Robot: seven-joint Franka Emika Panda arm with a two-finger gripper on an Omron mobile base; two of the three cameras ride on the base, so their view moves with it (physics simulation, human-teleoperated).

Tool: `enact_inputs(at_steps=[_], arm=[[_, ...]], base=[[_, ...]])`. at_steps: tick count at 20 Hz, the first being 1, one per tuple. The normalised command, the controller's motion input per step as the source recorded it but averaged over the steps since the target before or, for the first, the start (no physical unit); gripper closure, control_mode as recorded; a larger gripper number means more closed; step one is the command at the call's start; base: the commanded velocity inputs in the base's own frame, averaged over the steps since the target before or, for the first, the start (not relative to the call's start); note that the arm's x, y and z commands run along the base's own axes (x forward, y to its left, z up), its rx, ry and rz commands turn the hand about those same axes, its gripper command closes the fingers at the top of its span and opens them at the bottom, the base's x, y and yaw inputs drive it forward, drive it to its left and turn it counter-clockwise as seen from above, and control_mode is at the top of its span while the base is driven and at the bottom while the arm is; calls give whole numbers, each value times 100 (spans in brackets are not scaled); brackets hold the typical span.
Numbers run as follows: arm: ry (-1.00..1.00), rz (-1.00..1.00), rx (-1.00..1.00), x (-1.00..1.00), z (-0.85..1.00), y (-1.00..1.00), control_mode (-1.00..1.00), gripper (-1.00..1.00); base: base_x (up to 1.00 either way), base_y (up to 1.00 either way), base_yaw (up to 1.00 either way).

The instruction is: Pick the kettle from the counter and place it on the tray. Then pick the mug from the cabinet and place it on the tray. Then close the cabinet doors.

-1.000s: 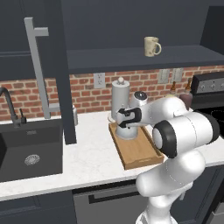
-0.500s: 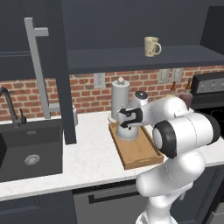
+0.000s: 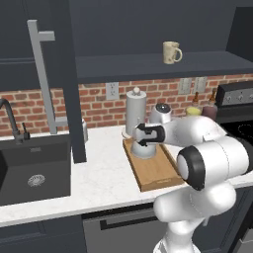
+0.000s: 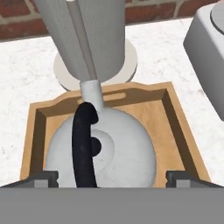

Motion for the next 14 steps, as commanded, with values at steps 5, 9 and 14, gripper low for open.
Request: enact_inputs(at_steps=[5, 9, 14], arm=[[0, 3, 0, -22, 52, 0, -100, -100], [0, 2, 0, -20, 74, 0, -100, -100], [-4, 8, -4, -45, 64, -11, -100, -100]], base=[[0, 0, 0], [0, 0, 0], [0, 0, 0]])
